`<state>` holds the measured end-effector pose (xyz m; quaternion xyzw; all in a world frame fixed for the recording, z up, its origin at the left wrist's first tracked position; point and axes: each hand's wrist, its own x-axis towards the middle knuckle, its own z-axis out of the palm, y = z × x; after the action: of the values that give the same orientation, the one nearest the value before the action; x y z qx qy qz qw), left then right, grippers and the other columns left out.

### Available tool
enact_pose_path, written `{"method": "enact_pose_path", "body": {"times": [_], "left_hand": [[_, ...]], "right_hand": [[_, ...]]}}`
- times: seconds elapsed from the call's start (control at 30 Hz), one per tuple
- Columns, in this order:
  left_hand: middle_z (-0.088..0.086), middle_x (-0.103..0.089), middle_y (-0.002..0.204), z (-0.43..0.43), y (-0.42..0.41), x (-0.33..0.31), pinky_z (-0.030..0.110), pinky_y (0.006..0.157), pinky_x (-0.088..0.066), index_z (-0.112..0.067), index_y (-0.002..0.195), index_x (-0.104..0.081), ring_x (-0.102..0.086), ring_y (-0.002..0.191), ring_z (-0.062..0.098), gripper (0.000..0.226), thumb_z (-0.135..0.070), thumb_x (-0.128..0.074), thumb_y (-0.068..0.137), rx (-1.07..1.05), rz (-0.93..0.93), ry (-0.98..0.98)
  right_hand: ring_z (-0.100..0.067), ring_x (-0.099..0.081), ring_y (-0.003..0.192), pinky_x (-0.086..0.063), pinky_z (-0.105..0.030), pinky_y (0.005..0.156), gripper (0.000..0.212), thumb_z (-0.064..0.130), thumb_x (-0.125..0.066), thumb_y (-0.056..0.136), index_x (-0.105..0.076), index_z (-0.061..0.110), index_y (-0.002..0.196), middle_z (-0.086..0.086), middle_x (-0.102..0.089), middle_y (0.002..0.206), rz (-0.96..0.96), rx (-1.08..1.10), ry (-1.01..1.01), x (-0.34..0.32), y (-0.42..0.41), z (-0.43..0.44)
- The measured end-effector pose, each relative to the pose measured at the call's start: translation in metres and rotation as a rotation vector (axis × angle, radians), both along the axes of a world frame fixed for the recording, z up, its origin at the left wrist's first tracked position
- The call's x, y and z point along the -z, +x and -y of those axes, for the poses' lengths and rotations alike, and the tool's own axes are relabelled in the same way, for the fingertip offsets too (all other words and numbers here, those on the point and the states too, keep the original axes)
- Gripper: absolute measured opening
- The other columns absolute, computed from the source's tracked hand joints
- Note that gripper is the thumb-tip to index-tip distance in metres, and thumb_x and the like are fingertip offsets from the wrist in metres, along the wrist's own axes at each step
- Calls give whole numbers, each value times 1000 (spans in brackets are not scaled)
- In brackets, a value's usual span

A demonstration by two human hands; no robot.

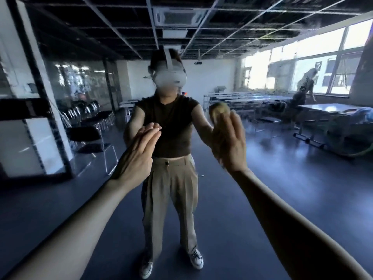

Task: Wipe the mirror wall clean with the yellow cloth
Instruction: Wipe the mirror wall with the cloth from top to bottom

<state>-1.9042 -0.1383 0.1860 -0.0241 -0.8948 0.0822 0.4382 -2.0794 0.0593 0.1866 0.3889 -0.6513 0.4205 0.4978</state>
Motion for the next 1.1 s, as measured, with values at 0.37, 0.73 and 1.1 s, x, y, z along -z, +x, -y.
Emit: {"method": "enact_pose_path", "body": {"times": [0.37, 0.73, 1.1], "left_hand": [[8, -28, 150, -11, -18, 13, 28, 116, -17, 0, 141, -33, -19, 142, 17, 54, -3, -22, 88, 49, -81, 168], [0, -52, 125, -56, 0, 58, 3, 90, -35, -5, 129, -47, -48, 110, -2, 42, -14, -58, 91, 189, -164, 777], [6, -69, 88, -70, -7, 60, 30, 78, -55, -1, 100, -69, -66, 81, 17, 19, -13, -64, 87, 258, 85, 1505]], "right_hand": [[-28, -34, 136, -32, -52, 107, 49, -4, -45, 96, -39, 11, 142, -8, -36, 145, -183, -259, 267, 29, 16, 56], [-11, -38, 135, -34, -34, 111, 50, 4, -56, 91, -47, 19, 138, 1, -47, 142, 233, -634, 277, 48, 49, 15], [-9, -65, 76, -50, -30, 71, 18, 20, -55, 94, -73, 16, 93, 3, -72, 78, 963, -865, 177, 63, 42, -43]]}}
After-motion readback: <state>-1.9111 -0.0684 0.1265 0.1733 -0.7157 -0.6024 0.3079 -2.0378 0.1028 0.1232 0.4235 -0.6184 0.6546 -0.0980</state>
